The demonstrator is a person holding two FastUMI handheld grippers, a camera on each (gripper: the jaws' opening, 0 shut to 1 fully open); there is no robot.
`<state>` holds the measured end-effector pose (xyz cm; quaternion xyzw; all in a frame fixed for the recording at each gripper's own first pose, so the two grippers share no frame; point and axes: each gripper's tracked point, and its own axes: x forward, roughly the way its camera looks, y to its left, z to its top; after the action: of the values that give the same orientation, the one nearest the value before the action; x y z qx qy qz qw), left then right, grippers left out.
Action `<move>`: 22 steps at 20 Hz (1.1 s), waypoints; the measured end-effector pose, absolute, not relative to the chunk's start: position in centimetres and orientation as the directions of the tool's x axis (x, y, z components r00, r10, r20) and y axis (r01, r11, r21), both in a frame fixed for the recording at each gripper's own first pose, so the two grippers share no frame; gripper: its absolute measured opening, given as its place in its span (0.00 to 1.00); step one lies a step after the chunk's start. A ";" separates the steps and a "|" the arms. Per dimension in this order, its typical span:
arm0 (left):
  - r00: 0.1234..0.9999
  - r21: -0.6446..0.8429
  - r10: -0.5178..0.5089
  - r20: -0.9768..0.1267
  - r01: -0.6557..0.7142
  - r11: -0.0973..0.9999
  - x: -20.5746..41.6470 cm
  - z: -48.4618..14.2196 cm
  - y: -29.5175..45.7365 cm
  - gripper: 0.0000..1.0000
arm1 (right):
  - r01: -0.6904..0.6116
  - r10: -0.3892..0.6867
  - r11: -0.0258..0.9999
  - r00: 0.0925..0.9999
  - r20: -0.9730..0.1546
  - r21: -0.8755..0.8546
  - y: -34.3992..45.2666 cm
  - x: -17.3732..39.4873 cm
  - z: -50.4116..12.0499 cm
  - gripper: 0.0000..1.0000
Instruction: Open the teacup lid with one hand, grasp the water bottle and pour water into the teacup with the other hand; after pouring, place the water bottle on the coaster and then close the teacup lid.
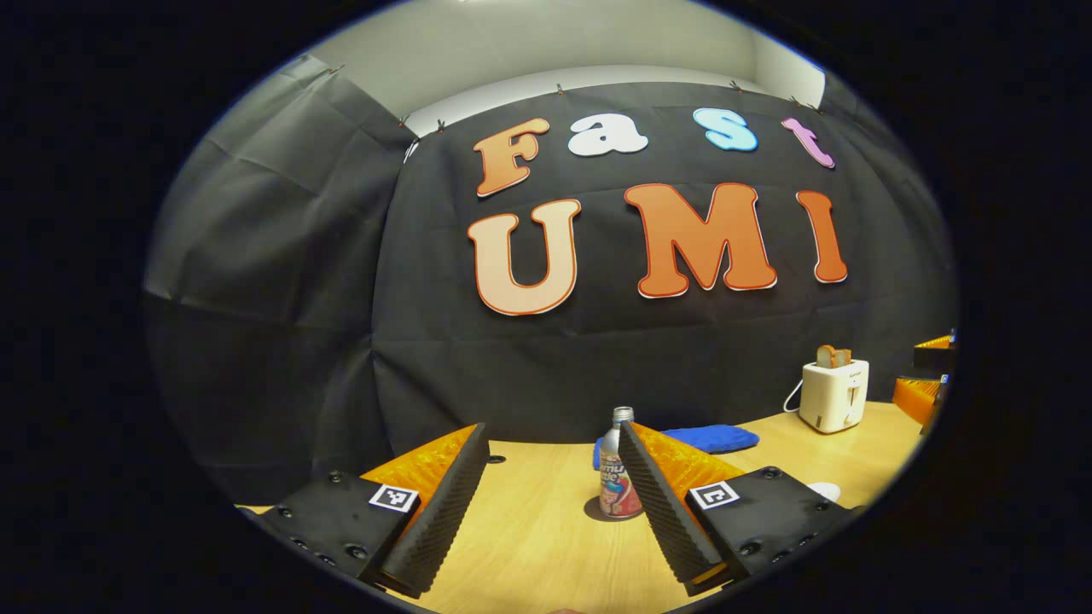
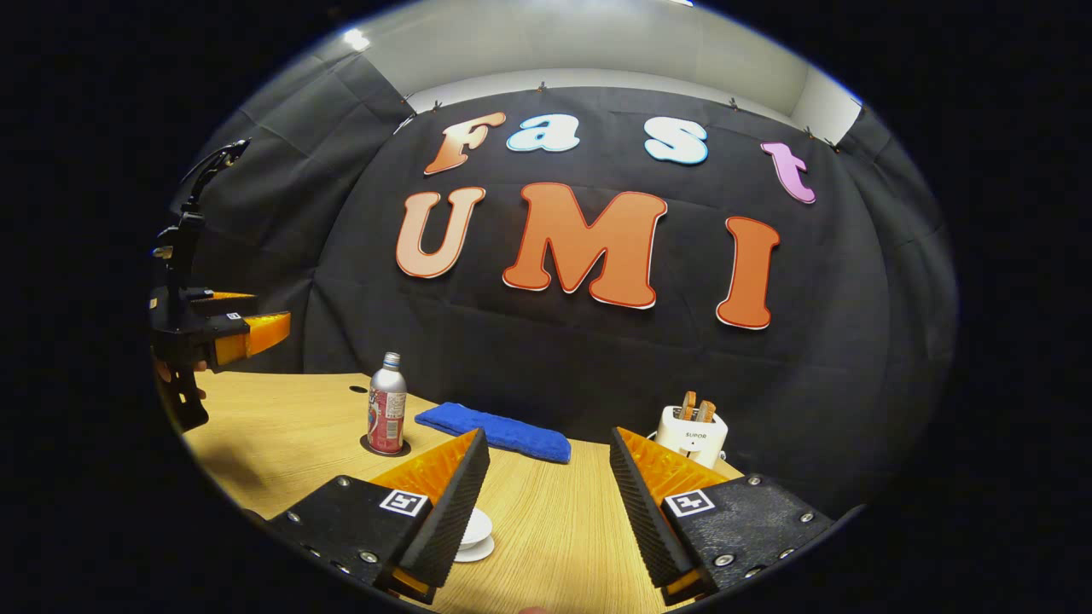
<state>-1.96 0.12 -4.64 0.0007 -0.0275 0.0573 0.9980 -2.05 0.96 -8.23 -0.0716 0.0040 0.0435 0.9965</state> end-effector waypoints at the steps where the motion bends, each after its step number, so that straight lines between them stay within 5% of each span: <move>1: 0.993 -0.001 0.113 0.047 -0.113 0.994 -2.0 -5.1 -0.1 0.96 | -0.096 0.094 0.987 0.995 -0.019 -0.132 1.3 -2.1 -8.5 0.86; 22: 0.998 -0.040 0.064 0.024 -0.063 0.997 -1.9 -5.0 0.5 1.00 | -0.106 0.102 0.989 0.994 -0.038 -0.106 4.9 -1.8 -8.1 0.86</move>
<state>-1.90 0.46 -5.01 -0.0195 -0.0124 0.0320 0.9992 -1.84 4.92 -8.09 -0.0540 0.0161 0.0522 0.9971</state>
